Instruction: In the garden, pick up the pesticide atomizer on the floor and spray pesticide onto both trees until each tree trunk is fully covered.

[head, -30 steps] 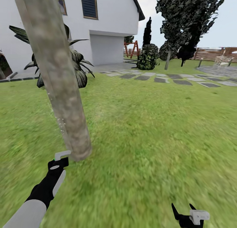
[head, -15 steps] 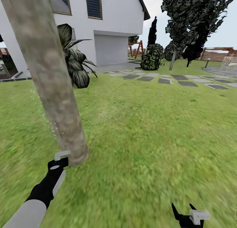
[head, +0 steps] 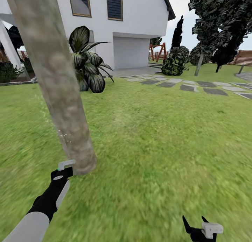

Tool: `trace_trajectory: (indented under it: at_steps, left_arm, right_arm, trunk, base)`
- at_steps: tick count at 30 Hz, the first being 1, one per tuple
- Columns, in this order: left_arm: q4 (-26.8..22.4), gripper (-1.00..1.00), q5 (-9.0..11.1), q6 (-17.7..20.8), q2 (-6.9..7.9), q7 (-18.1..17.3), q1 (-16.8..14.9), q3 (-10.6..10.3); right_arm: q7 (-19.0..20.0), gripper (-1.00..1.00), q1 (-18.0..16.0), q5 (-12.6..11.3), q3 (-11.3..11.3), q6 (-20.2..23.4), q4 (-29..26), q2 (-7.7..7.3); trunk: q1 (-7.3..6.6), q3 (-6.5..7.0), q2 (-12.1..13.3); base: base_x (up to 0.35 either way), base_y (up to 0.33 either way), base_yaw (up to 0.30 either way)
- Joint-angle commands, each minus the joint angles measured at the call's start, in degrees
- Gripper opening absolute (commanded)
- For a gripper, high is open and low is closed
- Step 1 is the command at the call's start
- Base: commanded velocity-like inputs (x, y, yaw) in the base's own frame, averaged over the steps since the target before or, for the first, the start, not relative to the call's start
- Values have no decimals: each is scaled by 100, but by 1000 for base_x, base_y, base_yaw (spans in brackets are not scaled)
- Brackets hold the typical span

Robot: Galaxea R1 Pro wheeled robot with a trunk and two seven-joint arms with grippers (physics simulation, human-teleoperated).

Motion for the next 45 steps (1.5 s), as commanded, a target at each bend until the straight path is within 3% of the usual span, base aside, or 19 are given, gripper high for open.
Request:
trace_trajectory:
  at_steps: [1,12,45]
  left_arm:
    - [-11,-100,55,21,2,32,-2,-10]
    - [-11,-100,55,21,-7,25,-2,-15]
    - [-11,-100,55,21,-7,33,-2,-18]
  right_arm:
    - [42,100,-9,34,-48,-20,-8,3]
    - [42,100,-9,34,-48,-25,-20,5]
    - [42,100,-8,34,-48,-23,-19,8]
  trunk:
    - [0,-5,-2]
    - [0,-5,-2]
    - [0,-5,-2]
  base:
    - [119,-257,63]
    - [103,-262,48]
    - [46,-270,274]
